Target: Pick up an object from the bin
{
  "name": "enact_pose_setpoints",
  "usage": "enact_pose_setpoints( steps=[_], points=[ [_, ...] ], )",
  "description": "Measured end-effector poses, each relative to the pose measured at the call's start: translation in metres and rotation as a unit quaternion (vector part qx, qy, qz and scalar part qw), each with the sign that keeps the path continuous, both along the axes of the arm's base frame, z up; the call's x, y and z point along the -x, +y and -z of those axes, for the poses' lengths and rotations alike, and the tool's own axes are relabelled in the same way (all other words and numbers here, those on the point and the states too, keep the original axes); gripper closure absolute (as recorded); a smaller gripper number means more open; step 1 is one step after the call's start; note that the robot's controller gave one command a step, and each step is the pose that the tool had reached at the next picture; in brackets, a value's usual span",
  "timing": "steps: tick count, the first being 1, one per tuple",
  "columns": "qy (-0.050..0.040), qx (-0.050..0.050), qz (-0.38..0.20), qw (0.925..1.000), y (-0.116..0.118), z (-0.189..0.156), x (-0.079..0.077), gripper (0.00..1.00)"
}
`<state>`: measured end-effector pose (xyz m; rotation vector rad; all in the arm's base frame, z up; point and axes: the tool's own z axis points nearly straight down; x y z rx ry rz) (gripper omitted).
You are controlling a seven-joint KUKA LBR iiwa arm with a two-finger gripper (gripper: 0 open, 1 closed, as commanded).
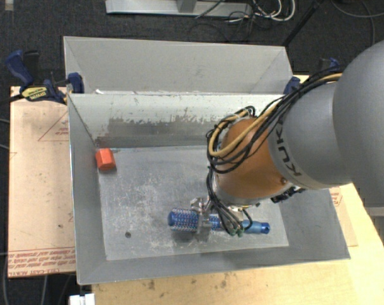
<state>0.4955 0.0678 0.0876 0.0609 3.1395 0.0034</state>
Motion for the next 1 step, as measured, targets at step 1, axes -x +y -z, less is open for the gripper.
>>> enact_pose_setpoints(
  steps=[1],
  points=[
    [-0.0027, 0.000, 0.000, 1.0000, 0.0008, -0.0714, -0.0016, 1.00]
  ],
)
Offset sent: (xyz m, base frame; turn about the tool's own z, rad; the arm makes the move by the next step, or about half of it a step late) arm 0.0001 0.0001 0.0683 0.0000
